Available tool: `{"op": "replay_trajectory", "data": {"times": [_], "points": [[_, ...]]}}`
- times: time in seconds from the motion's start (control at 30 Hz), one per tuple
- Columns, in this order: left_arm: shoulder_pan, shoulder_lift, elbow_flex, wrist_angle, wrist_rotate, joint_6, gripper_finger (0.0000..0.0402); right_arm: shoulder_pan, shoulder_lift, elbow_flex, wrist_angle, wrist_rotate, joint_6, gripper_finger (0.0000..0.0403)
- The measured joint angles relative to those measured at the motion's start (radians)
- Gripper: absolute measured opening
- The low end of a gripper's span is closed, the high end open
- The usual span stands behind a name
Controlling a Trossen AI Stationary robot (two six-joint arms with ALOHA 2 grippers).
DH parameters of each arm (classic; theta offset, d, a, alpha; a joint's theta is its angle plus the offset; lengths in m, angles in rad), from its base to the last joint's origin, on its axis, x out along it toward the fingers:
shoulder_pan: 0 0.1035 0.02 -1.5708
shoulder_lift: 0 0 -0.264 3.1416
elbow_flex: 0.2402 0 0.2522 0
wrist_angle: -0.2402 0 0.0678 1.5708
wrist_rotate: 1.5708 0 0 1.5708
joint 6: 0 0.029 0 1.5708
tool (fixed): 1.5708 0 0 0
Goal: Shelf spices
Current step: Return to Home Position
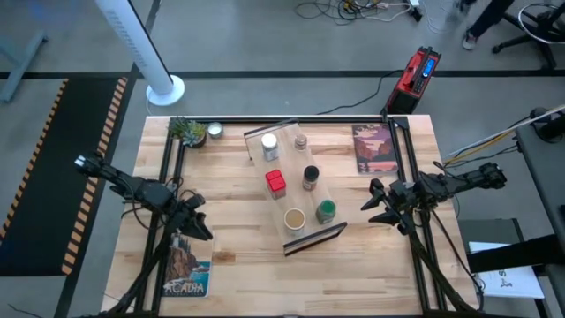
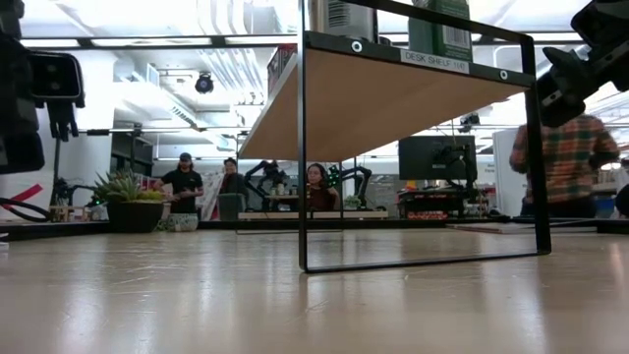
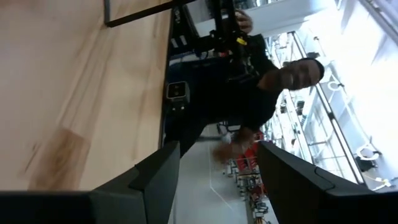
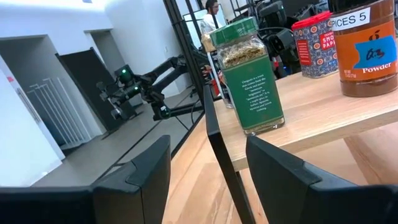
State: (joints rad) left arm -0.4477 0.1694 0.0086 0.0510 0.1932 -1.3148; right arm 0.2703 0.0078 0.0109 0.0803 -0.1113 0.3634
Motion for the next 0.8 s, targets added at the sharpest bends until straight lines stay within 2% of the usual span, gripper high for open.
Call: {"op": "replay_trajectory", "data": {"times": [0.8], "points": [[0.0,0.155,0.0,0.001,0.0,0.0,0.0204,0.0,0.002,0.0,0.0,0.0,0.0,0.0186]]}}
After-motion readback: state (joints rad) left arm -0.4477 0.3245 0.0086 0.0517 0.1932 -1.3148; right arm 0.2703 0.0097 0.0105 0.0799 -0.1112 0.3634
